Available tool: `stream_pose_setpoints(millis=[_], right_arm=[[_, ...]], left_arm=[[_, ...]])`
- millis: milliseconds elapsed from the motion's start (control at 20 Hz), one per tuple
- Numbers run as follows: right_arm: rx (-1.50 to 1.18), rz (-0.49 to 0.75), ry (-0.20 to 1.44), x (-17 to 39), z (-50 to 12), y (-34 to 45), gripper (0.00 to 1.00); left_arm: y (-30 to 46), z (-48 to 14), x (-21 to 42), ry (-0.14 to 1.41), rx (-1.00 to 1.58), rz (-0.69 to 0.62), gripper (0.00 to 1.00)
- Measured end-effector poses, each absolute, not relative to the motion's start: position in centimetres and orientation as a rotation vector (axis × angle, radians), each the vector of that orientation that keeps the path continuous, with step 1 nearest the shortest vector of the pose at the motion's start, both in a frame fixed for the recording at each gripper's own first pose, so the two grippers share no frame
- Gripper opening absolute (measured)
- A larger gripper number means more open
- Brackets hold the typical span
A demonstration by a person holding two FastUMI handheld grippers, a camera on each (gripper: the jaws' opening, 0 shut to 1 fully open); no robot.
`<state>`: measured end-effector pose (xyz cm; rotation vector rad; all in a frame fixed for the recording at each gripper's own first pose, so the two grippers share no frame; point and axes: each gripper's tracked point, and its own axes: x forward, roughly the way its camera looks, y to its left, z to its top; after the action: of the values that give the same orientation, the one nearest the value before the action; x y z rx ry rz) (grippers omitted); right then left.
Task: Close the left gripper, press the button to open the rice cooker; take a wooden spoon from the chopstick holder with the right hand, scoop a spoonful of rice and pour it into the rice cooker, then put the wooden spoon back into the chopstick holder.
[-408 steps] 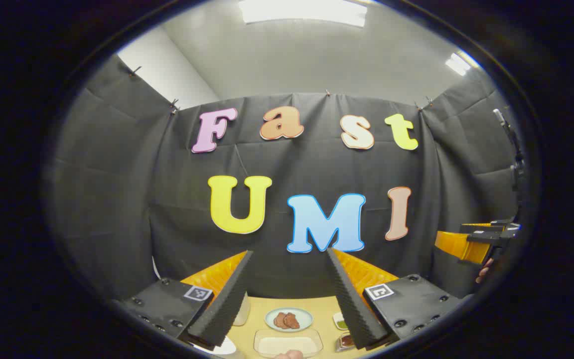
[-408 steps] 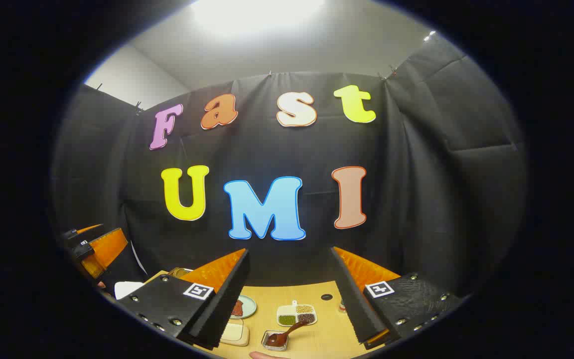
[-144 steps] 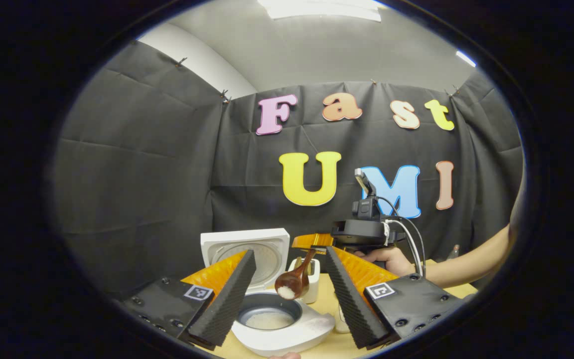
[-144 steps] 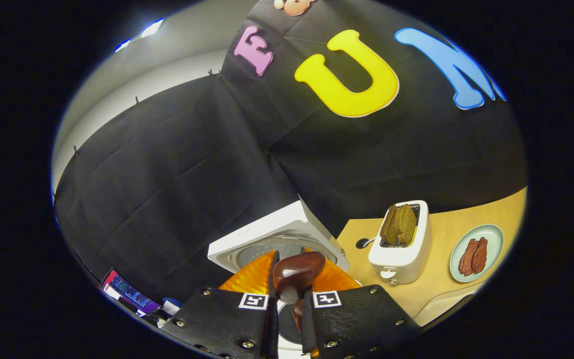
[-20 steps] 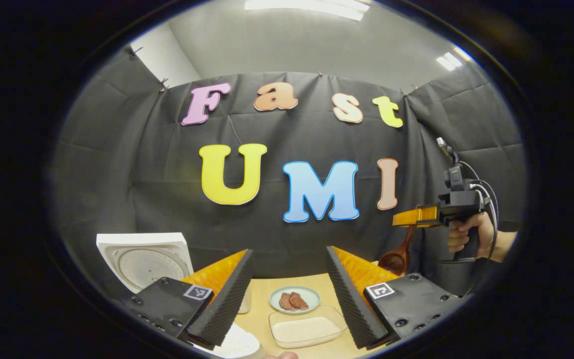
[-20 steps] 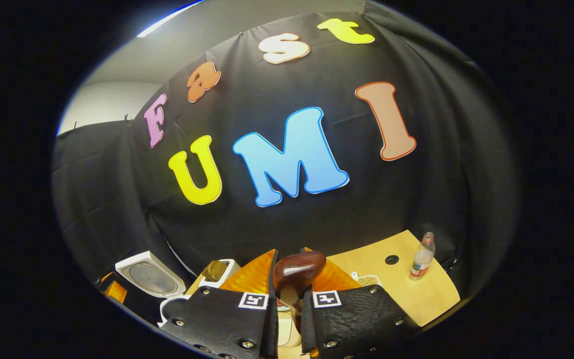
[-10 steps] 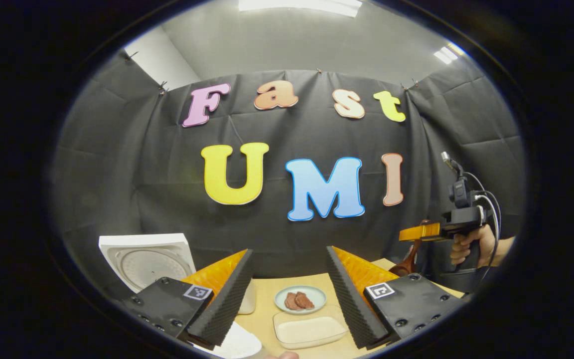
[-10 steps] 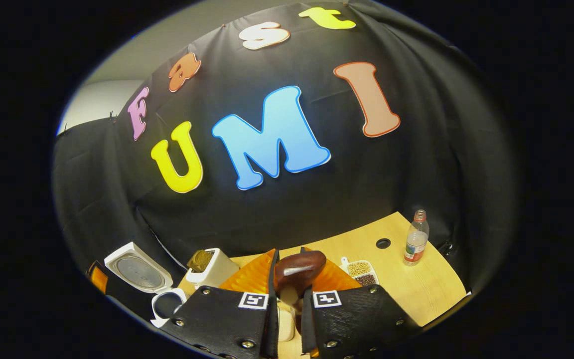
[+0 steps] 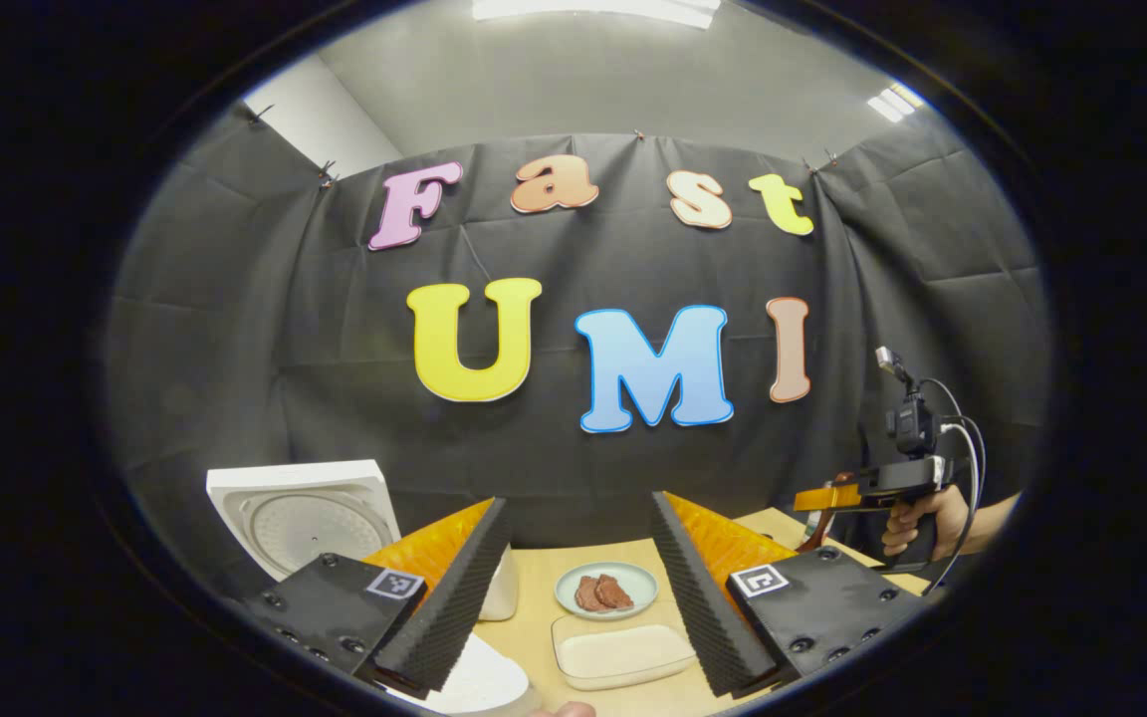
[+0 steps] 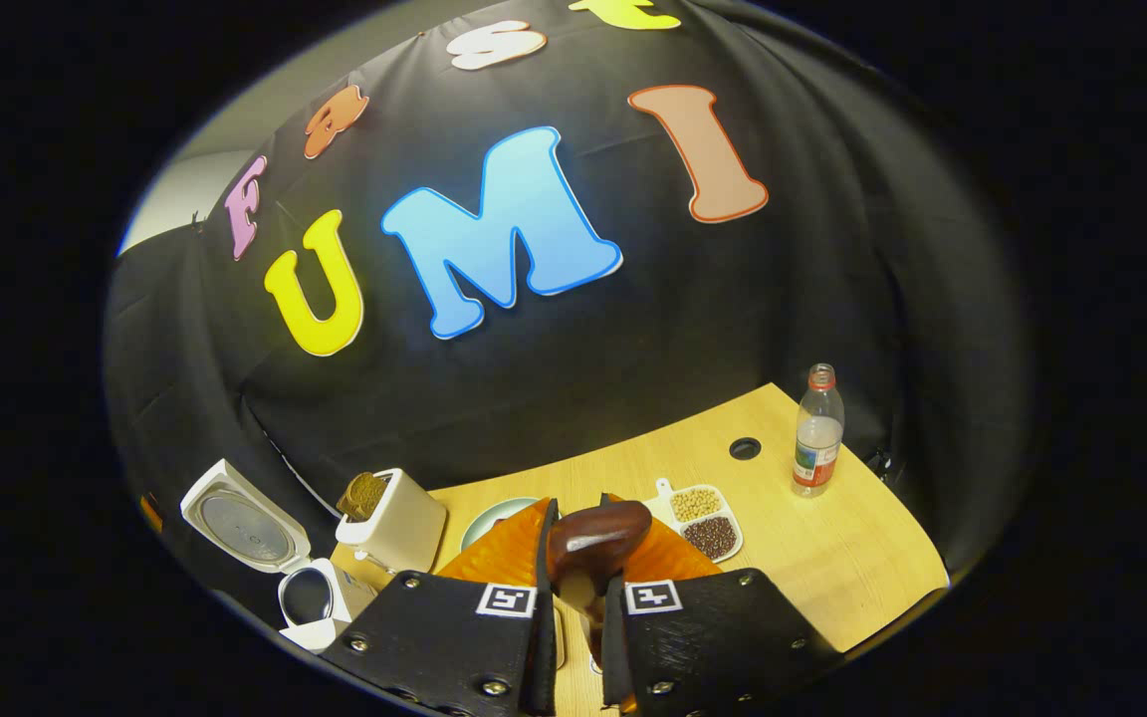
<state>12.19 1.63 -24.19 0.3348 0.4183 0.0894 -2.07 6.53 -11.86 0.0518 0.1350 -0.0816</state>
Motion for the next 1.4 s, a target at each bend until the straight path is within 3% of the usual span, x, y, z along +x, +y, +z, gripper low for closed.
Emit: stream_pose_setpoints(millis=[900,950,1200,1400], right_arm=[[0.323,0.028,0.513,13.1,-34.1,2.7,0.18],[0.333,0.023,0.522,13.2,-34.7,2.9,0.19],[0.342,0.01,0.557,13.7,-37.3,3.4,0.18],[0.325,0.012,0.563,13.8,-38.5,3.9,0.18]], left_arm=[[9.3,-12.7,-3.4,0.183,0.089,0.003,0.94],[9.5,-12.8,-3.4,0.185,0.089,0.009,0.99],[10.5,-12.9,-3.5,0.196,0.099,0.037,0.94],[10.9,-12.9,-3.4,0.199,0.106,0.048,0.96]])
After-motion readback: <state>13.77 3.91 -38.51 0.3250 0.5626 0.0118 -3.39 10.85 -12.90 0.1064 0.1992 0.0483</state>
